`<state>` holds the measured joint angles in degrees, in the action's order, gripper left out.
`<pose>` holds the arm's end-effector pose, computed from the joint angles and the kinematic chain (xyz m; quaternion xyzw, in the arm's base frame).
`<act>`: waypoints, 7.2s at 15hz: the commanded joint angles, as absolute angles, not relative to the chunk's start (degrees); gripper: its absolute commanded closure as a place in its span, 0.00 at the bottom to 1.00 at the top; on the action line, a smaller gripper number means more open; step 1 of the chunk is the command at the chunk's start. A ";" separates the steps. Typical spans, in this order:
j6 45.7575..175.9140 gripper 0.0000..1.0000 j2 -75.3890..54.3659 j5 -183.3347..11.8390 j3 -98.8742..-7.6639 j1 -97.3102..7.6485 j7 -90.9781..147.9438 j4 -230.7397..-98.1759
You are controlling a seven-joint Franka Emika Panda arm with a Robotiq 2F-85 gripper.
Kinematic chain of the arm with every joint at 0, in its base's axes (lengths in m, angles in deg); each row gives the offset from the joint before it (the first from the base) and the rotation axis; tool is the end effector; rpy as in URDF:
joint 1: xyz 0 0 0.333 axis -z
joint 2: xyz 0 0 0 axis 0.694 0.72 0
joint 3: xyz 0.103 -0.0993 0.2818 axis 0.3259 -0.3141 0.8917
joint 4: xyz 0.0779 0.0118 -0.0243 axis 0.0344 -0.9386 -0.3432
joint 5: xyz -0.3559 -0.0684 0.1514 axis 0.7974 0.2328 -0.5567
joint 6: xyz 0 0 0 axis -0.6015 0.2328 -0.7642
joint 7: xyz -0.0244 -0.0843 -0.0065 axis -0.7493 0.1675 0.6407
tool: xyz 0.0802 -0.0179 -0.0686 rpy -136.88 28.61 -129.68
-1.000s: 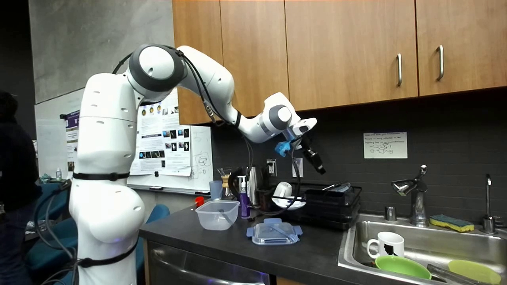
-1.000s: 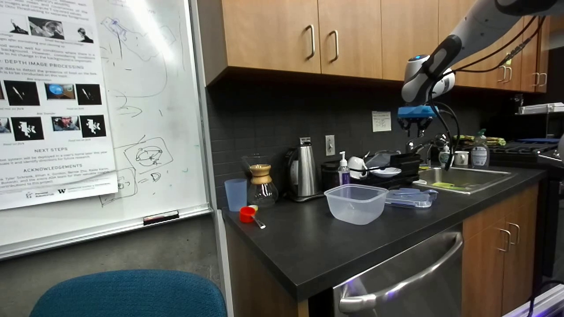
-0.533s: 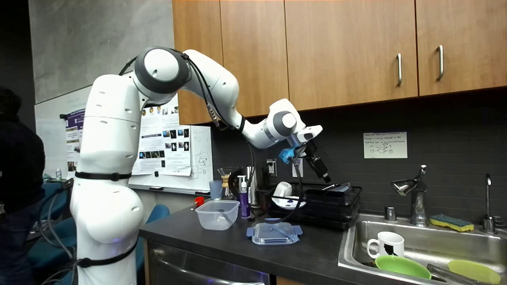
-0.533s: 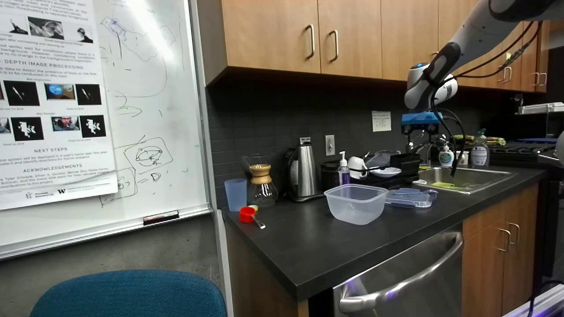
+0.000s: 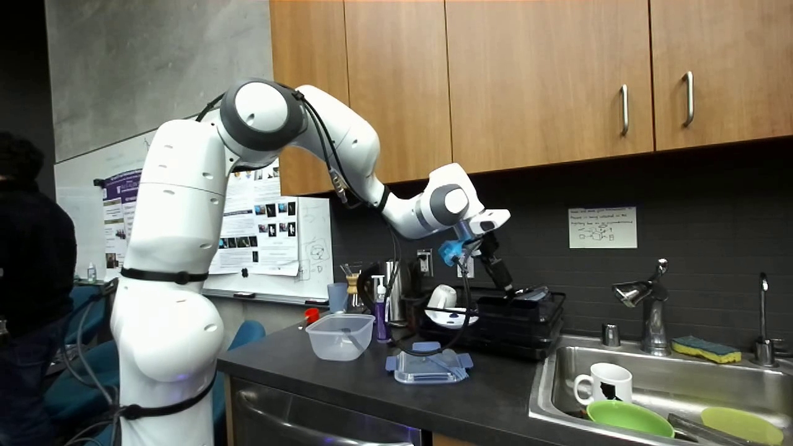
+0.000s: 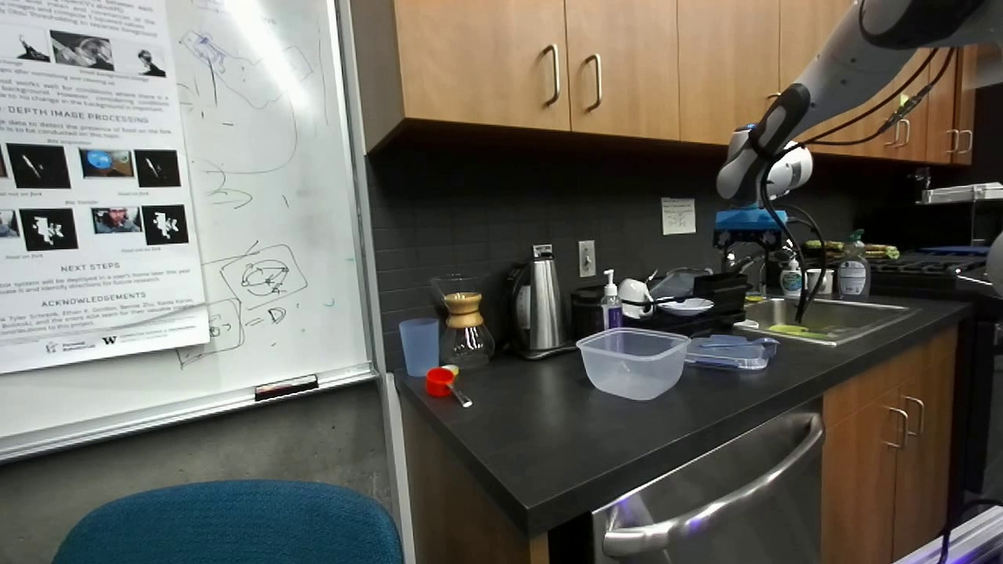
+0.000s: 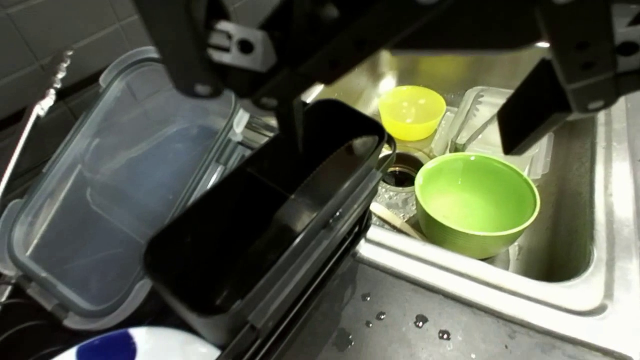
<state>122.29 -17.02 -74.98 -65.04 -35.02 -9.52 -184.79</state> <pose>0.5728 -0.2517 0.4320 0.8568 -0.4620 0.2164 0.0749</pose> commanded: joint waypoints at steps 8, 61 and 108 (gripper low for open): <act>123.07 0.37 -15.68 -90.86 -63.85 -32.98 6.24 -184.53; 121.22 0.55 -16.19 -102.50 -59.10 -27.68 50.07 -185.01; 122.43 0.98 -13.08 -99.71 -60.02 -27.31 43.30 -177.79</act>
